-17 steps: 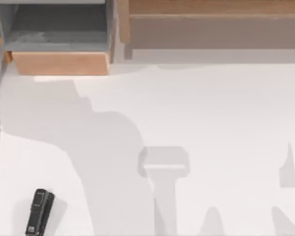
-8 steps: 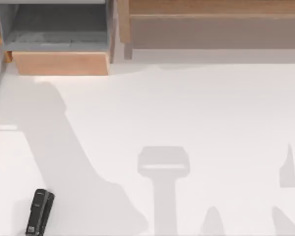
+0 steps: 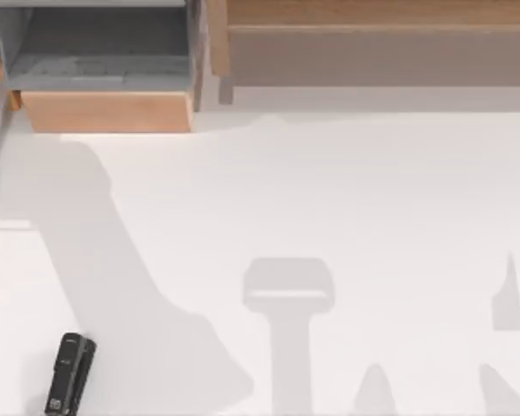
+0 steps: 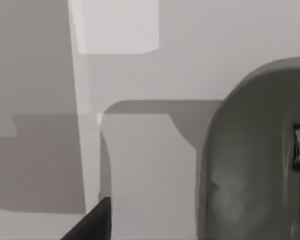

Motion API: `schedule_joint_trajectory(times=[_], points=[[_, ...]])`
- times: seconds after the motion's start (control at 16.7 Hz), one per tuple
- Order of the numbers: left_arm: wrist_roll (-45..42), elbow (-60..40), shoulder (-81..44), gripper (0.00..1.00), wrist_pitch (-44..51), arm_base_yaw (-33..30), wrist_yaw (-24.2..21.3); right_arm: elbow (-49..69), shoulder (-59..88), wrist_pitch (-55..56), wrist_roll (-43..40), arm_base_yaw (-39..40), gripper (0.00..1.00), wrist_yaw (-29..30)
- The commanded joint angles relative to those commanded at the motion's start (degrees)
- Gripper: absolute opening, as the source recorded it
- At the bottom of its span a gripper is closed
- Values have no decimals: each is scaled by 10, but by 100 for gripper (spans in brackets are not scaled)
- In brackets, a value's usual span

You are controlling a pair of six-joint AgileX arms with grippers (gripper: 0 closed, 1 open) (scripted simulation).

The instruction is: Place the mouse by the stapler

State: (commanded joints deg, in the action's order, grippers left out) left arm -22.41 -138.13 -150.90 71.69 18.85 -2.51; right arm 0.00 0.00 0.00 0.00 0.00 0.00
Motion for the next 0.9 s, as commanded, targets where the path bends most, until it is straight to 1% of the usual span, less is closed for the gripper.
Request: schedule_joint_trajectory(times=[0.66, 0.72, 0.9], points=[[0, 0, 0, 2, 0, 0, 0, 0, 0, 0, 0, 0, 100, 0], [0, 0, 0, 0, 0, 0, 0, 0, 0, 0, 0, 0, 100, 0], [0, 0, 0, 0, 0, 0, 0, 0, 0, 0, 0, 0, 100, 0]])
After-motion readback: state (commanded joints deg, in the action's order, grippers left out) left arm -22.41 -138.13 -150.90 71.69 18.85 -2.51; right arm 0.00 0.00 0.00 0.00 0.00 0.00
